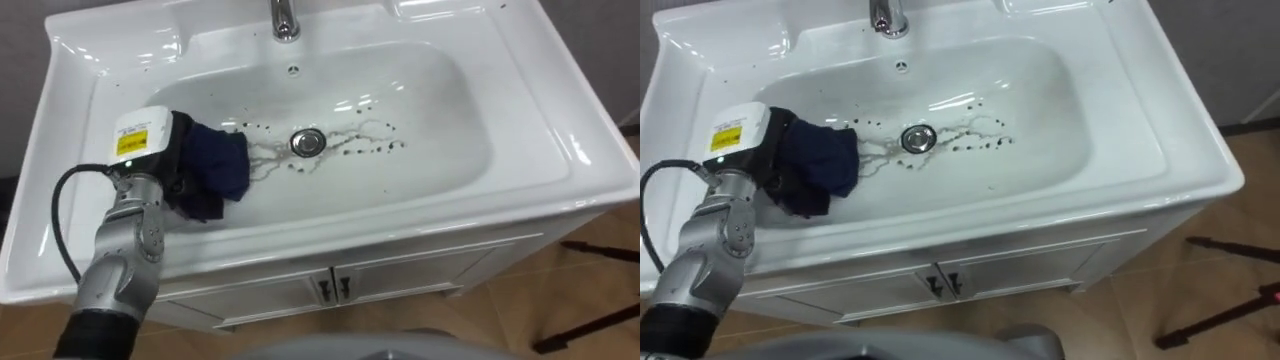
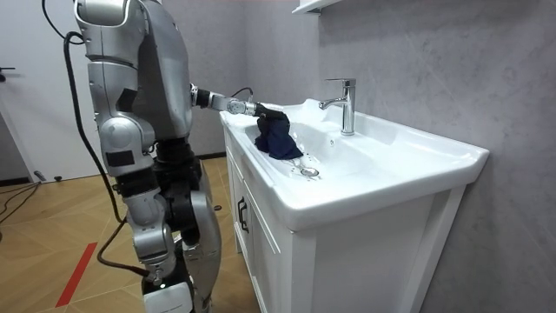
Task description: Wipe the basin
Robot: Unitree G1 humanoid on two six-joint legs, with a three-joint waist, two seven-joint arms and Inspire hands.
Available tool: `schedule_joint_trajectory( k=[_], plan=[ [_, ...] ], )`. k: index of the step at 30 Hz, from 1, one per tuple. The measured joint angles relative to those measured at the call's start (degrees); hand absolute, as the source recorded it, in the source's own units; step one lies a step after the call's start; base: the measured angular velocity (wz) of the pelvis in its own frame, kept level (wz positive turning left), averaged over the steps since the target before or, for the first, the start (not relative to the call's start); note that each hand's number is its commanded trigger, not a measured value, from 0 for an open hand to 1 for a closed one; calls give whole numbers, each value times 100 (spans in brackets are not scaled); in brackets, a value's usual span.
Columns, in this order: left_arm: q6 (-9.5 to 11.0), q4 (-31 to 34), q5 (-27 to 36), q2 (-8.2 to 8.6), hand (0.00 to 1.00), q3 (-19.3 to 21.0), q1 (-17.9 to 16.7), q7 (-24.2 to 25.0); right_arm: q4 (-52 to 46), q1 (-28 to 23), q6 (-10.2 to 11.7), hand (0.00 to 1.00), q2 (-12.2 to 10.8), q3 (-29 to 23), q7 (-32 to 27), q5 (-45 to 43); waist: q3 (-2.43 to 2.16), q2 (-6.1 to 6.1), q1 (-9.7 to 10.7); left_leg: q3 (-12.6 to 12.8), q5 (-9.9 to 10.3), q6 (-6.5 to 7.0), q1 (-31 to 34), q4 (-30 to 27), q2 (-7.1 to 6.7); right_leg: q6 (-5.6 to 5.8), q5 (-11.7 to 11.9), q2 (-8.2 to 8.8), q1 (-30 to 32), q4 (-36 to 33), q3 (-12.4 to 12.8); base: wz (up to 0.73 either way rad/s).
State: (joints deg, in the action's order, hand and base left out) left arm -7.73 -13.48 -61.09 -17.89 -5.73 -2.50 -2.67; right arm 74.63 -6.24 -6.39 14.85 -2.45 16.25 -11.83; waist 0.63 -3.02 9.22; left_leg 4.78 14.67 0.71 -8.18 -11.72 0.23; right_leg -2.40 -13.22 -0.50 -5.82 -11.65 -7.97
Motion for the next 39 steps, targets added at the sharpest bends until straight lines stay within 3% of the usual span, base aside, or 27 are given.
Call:
schedule_joint_trajectory(
  k=[7, 12, 15, 26, 32, 35, 39],
  plan=[
    [-126, -20, -270, -329, 100, -522, 208, 479, 29, 56, 5, 0, 79, 25, -23, 2, -10, -145, 14, 72, 0, 0, -8, 4, 29, -4, 9, -1, -3, -6, 90, -10],
    [-252, -19, -467, -331, 100, -771, 213, 827, 26, 66, 6, 0, 132, 77, -119, 10, -43, -256, 16, 144, 0, 0, -42, 11, 34, -3, 9, -4, -2, -12, 160, -6],
    [-323, -34, -467, -332, 100, -845, 236, 942, -2, 126, 9, 0, 134, 124, -122, 30, -31, -290, 116, 152, 0, 0, -42, 19, 34, -3, 9, -5, -15, -11, 157, 0],
    [-437, -452, -477, -341, 100, -1259, 590, 981, -82, 129, 0, 0, 140, 408, -315, 379, -2, -251, 179, 278, 0, 0, 7, 33, 16, 26, -9, 16, 71, -14, 177, 0],
    [-379, -968, 71, -336, 100, -1266, 839, 815, -45, 242, 24, 0, 140, 453, -367, 675, 0, -250, 335, 310, 0, 0, 59, 32, 26, 26, -10, 23, 105, -27, 148, 2],
    [-277, -1256, 134, -264, 100, -1268, 1059, 810, 75, 315, 51, 0, 143, 442, -387, 653, 3, -243, 347, 352, 0, 0, 55, 34, 27, 26, -9, 22, 113, -28, 160, -1],
    [-290, -1407, 325, -76, 100, -1243, 1184, 791, 94, 347, 21, 0, 142, 423, -409, 666, -1, -200, 398, 469, 0, 0, 61, 38, 29, 32, -15, 25, 143, -56, 198, -1]
  ],
)
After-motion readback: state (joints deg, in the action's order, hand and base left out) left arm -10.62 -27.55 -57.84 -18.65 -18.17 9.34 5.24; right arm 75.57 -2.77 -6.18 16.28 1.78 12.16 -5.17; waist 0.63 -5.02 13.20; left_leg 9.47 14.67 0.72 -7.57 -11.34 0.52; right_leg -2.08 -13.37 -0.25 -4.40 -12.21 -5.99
